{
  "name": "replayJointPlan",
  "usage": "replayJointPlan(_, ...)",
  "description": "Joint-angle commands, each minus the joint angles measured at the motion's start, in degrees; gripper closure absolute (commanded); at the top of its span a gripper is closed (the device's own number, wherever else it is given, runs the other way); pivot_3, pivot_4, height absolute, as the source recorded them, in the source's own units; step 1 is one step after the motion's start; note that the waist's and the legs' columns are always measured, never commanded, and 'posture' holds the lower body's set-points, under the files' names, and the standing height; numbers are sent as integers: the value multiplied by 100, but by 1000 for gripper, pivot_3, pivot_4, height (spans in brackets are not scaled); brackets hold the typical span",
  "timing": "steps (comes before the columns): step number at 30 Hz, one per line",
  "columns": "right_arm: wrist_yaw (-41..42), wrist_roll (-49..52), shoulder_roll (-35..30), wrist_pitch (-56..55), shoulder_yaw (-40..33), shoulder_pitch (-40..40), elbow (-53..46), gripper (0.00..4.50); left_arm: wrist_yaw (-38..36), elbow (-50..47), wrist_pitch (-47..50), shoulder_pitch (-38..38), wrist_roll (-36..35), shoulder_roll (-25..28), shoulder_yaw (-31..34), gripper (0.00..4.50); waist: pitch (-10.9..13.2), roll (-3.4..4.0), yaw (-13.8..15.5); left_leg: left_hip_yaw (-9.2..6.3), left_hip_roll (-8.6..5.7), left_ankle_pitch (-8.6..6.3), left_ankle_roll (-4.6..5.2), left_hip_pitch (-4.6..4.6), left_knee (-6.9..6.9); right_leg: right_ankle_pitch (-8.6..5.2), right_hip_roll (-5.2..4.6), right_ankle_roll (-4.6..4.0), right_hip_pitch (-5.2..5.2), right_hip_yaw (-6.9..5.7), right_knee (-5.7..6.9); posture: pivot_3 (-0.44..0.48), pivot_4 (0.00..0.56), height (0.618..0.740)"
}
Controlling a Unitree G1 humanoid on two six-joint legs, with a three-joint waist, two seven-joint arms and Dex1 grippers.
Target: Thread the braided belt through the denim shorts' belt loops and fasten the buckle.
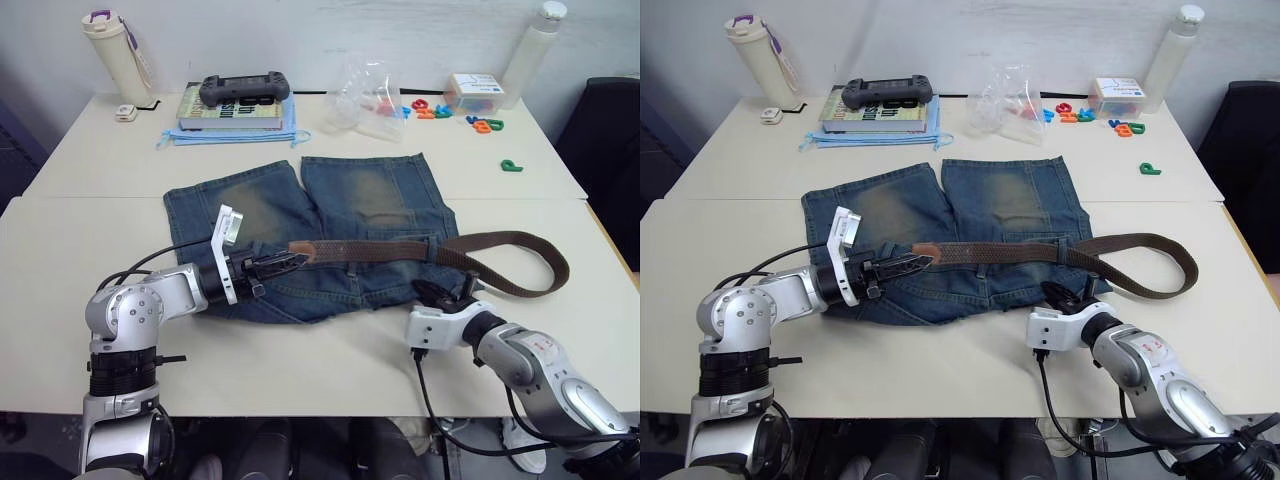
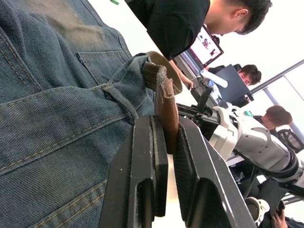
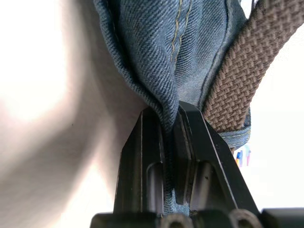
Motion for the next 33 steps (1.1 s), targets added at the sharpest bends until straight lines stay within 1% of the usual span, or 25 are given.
replayJointPlan(1, 286, 247, 182, 273, -465, 157, -333, 4462, 44, -193, -75, -72, -184, -28, 69, 4021, 0, 0, 4, 0, 0, 0, 0, 0, 0, 0, 0, 0, 0, 0, 0, 0, 150, 667)
replayJointPlan(2, 349, 262, 221, 313, -542, 188, -385, 4462, 59, -196, -73, -75, -193, -38, 69, 4021, 0, 0, 5, 0, -1, 0, 0, 0, 0, 0, -1, 0, 0, 1, 1, 0, 150, 667)
replayJointPlan(6, 809, 631, 134, 430, -1087, 429, -807, 2847, 104, -202, -88, -94, -217, -113, 45, 4021, 0, 0, 14, -1, -1, 0, 0, -1, 2, 0, -1, 0, 0, 0, 0, 0, 150, 667)
replayJointPlan(7, 945, 748, 131, 498, -1229, 471, -902, 2367, 114, -202, -92, -97, -218, -124, 39, 4021, 0, 0, 11, 0, -2, 0, 1, -2, 2, 0, -1, 0, 0, 1, -1, 0, 150, 667)
replayJointPlan(10, 1430, 1284, 150, 794, -1705, 561, -1230, 2367, 138, -195, -103, -104, -231, -149, 32, 4021, 0, 0, -2, 0, -1, 0, 1, -1, 3, 0, 0, 0, 1, 0, 1, 0, 150, 667)
replayJointPlan(12, 2041, 2427, 411, 1829, -2382, 413, -1796, 2367, 185, -184, -116, -143, -243, -216, 21, 4021, 1, 1, -12, 0, 2, 0, 0, 1, 2, 0, 2, 0, 1, 1, 4, 0, 150, 667)
replayJointPlan(13, 2265, 3101, 651, 2521, -2683, 234, -2088, 2367, 203, -193, -115, -157, -257, -253, 17, 4021, 1, 0, -11, 0, 4, 1, -1, 2, 3, 0, 3, 0, 1, 1, 6, 0, 150, 667)
replayJointPlan(14, 2402, 3561, 803, 3025, -2880, 97, -2289, 2367, 215, -201, -111, -165, -264, -279, 18, 4021, 1, 1, -19, -1, 6, 1, -1, 2, 3, 0, 4, 0, 1, 0, 7, 0, 150, 667)
replayJointPlan(16, 2443, 4564, 1320, 4224, -3249, -370, -2610, 2367, 245, -229, -105, -170, -272, -324, 13, 4021, 0, 1, -34, -2, 9, 1, -2, 3, 6, 0, 5, 0, 1, 0, 11, 0, 150, 667)
replayJointPlan(18, 2499, 5563, 1950, 5810, -3516, -823, -2910, 2367, 279, -250, -102, -170, -296, -366, 10, 4021, 0, 0, -43, -7, 12, 2, -4, 4, 5, 1, 6, -2, 2, -4, 10, 0, 150, 667)
replayJointPlan(19, 2438, 5790, 2541, 6792, -3625, -1132, -2973, 2367, 295, -261, -105, -169, -308, -384, 5, 4021, 0, 0, -44, -10, 14, 2, -4, 3, 5, 3, 6, -5, 2, -6, 9, 0, 150, 667)
replayJointPlan(20, 2315, 6016, 3101, 7432, -3657, -1362, -3012, 2367, 315, -272, -105, -166, -328, -406, 9, 4021, 0, -1, -48, -11, 12, 2, -4, 4, 2, 3, 3, -7, 1, -5, 10, 0, 150, 667)
replayJointPlan(21, 2214, 6114, 3471, 7880, -3702, -1556, -3042, 2367, 331, -279, -105, -164, -344, -417, 12, 4021, 1, 2, -53, -12, 14, 2, -4, 3, 0, 4, 4, -10, 1, -7, 6, 0, 150, 667)
replayJointPlan(22, 2019, 6252, 3972, 8135, -3718, -1612, -2987, 2367, 346, -290, -109, -163, -352, -431, 5, 4021, 4, 12, -54, -13, 13, 4, -7, 2, -2, 5, 3, -14, -3, -6, 9, 0, 150, 667)
replayJointPlan(24, 1701, 6503, 4424, 8245, -3757, -1601, -2906, 2367, 371, -302, -115, -161, -368, -442, -6, 4021, 4, 13, -55, -11, 10, 5, -8, 0, -8, 5, 1, -15, -11, -4, 11, 0, 150, 667)
replayJointPlan(25, 1407, 6536, 4931, 8247, -3852, -1659, -2720, 2367, 381, -309, -117, -157, -380, -449, -8, 4021, 5, 16, -49, -11, 9, 5, -9, 0, -10, 4, 1, -15, -12, -5, 10, 0, 150, 667)
replayJointPlan(27, 903, 6554, 5602, 8247, -4001, -1802, -2395, 2367, 399, -319, -116, -153, -403, -456, -8, 4021, 5, 15, -53, -10, 4, 5, -8, -1, -10, 4, -2, -15, -12, -4, 8, 0, 150, 667)
replayJointPlan(29, 565, 6612, 6000, 8247, -4161, -1929, -2176, 2367, 416, -337, -110, -146, -417, -463, -11, 4021, 4, 15, -74, -7, -1, 6, -7, 0, -10, 5, -5, -15, -13, -1, 9, 0, 150, 667)
replayJointPlan(31, 296, 6702, 6245, 8247, -4425, -2129, -1981, 2367, 432, -354, -107, -140, -427, -468, -15, 4021, 4, 14, -78, -7, -5, 7, -4, -1, -10, 6, -9, -13, -12, -1, 9, 0, 150, 667)
replayJointPlan(33, 74, 6773, 6337, 8247, -4626, -2327, -1760, 2367, 445, -368, -99, -135, -445, -473, -5, 4021, 4, 15, -118, -5, -7, 6, -4, -1, -11, 6, -9, -13, -13, 0, 10, 0, 150, 667)
